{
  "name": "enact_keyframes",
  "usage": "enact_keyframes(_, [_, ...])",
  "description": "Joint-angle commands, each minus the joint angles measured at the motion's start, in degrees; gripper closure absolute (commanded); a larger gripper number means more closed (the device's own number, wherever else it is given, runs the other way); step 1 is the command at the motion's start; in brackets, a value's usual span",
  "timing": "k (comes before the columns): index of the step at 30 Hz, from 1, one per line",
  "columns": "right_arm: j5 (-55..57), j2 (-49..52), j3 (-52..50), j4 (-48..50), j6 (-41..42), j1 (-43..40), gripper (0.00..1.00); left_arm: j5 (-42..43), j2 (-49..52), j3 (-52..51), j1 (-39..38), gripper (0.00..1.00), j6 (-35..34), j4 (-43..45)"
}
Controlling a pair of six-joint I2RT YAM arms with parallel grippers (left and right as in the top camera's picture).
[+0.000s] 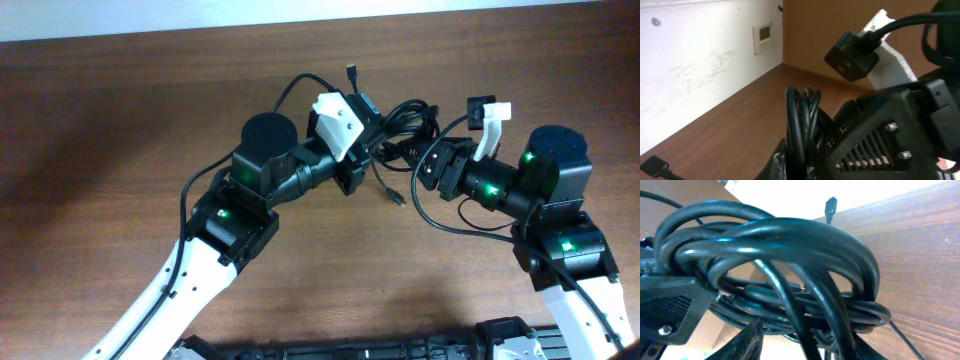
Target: Untangle cables
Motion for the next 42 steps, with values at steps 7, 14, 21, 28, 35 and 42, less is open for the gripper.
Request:
enact_keyframes(7, [-0.4, -0.1, 0.4, 0.9, -0.8, 0.2, 0.83, 5.0, -0.7, 0.5, -0.2, 1.0, 0.4, 0.5])
enact_keyframes(14, [-0.4, -0.1, 0.4, 0.9, -0.8, 0.2, 0.78, 9.6, -0.7, 0.5, -0.2, 1.0, 0.4, 0.5])
enact_keyframes(21, [-0.8, -0.1, 0.4, 0.9, -0.8, 0.2, 0.96, 9.4, -0.7, 0.5, -0.2, 1.0, 0.5, 0.5])
enact_keyframes(28, [-7.3, -0.1, 0.4, 4.3, -0.8, 0.2, 0.96, -1.9, -0.7, 0.5, -0.2, 1.0, 0.5, -1.5])
enact_keyframes(35, [-16.2, -0.1, 0.4, 9.0, -2.5, 0.2, 0.96, -14.5, -0.7, 0.5, -0.2, 1.0, 0.4, -5.2])
enact_keyframes(42, [-22.3, -0.1, 0.4, 12.5, -2.7, 0.2, 0.96, -18.9, -0.7, 0.5, -0.2, 1.0, 0.4, -6.0])
